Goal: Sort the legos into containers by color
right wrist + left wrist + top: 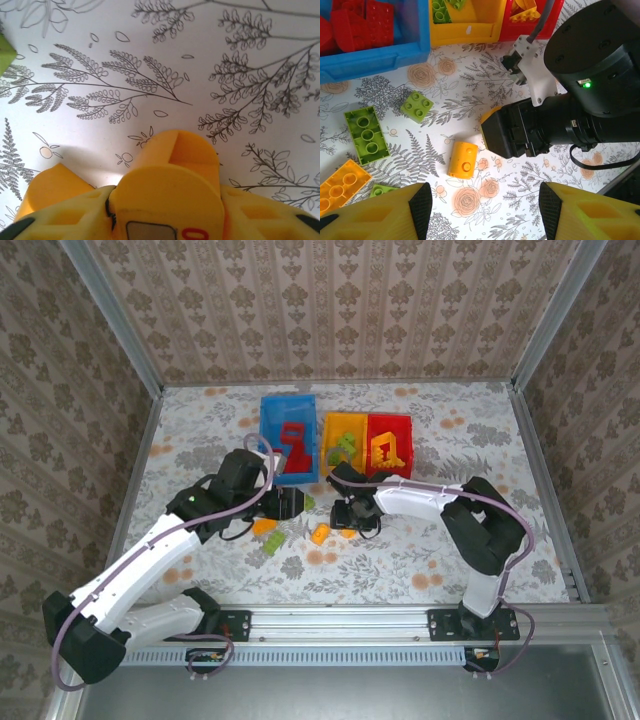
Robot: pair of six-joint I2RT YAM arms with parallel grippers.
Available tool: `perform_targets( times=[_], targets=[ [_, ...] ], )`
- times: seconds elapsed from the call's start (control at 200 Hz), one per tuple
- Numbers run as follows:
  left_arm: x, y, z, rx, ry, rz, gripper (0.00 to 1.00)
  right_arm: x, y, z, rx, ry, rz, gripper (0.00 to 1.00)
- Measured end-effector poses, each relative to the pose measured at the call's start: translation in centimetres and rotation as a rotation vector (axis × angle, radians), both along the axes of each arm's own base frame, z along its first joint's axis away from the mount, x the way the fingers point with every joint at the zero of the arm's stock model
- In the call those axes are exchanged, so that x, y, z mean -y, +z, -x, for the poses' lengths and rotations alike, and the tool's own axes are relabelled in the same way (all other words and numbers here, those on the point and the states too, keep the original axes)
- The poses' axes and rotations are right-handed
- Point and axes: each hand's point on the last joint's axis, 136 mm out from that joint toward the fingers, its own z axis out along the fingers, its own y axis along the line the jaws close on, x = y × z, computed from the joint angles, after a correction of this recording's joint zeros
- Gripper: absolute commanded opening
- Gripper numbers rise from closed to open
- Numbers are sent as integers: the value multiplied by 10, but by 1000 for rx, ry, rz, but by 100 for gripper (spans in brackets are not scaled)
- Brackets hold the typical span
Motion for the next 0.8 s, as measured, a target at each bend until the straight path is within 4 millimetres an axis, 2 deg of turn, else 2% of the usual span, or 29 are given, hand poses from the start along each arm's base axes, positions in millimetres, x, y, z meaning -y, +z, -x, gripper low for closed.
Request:
perform_targets(
  times=[0.145,0.22,0.32,0.44,0.55,0.655,0.8],
  targets=[
    [4,1,3,1,-13,5,61,13,7,-1,18,-13,36,36],
    [9,1,2,3,-18,11,61,26,24,-8,50,-31,38,35],
    [20,-1,-3,-2,-34,4,60,54,55,-28,119,-84,25,35],
    [38,0,-15,2,-46,4,60,98,80,-62,180,-166,35,35],
    [54,6,-26,14,-56,13,60,125,93,-96,214,-208,50,36],
    [69,13,-37,30,-67,25,60,133,99,-135,238,-210,54,37],
    [85,19,-46,52,-80,38,60,127,97,-182,256,-187,50,40]
  ],
)
